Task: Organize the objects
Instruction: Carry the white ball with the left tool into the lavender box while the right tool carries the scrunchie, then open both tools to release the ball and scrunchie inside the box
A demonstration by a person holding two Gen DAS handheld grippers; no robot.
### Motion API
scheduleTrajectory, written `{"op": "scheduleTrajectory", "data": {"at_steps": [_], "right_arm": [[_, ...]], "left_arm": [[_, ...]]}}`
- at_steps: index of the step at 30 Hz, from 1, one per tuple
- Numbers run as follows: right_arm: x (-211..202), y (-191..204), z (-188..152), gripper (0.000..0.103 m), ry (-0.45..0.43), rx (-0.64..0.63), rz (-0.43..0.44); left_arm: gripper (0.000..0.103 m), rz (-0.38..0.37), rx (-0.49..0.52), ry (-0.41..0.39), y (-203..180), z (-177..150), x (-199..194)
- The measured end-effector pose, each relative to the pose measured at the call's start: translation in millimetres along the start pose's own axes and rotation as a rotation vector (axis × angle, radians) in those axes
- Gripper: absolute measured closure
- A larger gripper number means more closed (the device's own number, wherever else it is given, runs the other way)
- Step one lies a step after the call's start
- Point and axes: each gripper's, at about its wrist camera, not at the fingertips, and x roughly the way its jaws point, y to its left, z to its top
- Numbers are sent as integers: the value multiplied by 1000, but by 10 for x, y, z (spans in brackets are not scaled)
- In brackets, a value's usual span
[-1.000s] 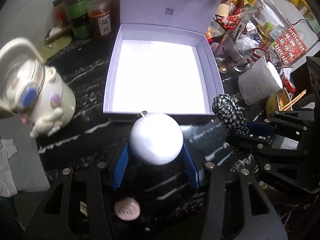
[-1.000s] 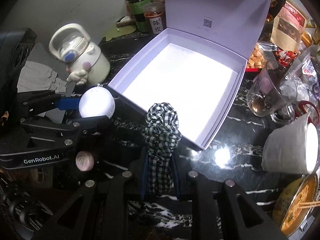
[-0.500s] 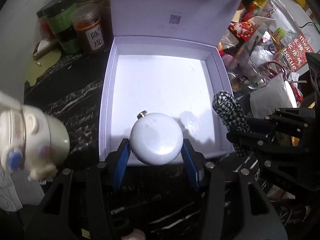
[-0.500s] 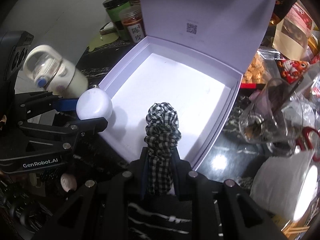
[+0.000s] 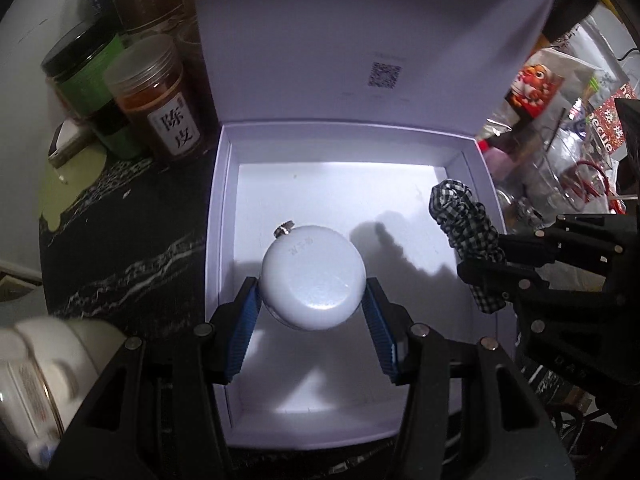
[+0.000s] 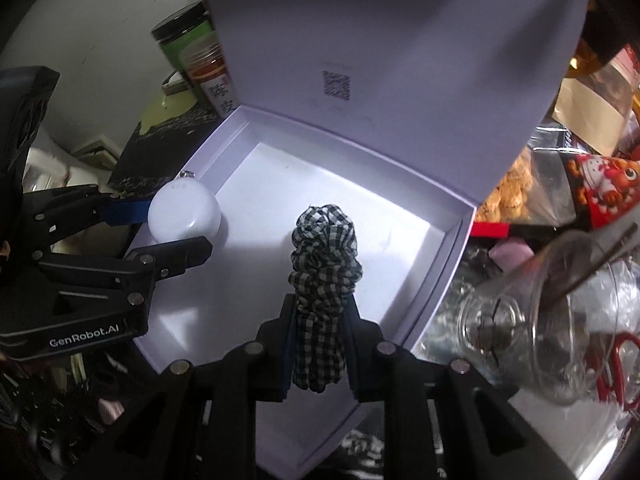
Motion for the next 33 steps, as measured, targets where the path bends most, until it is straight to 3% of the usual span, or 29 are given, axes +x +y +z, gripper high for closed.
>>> {"op": "scheduleTrajectory", "data": {"at_steps": [5, 20, 33], "right_arm": [[134, -57, 121, 82, -15, 9, -2], [518, -184, 279, 82, 5, 27, -17], [576, -117, 311, 82, 5, -11, -47]], "left_arm": [[52, 14, 12, -20, 35, 158, 124], [52, -48, 76, 10, 26, 359, 537], [52, -14, 97, 8, 46, 355, 677]]}}
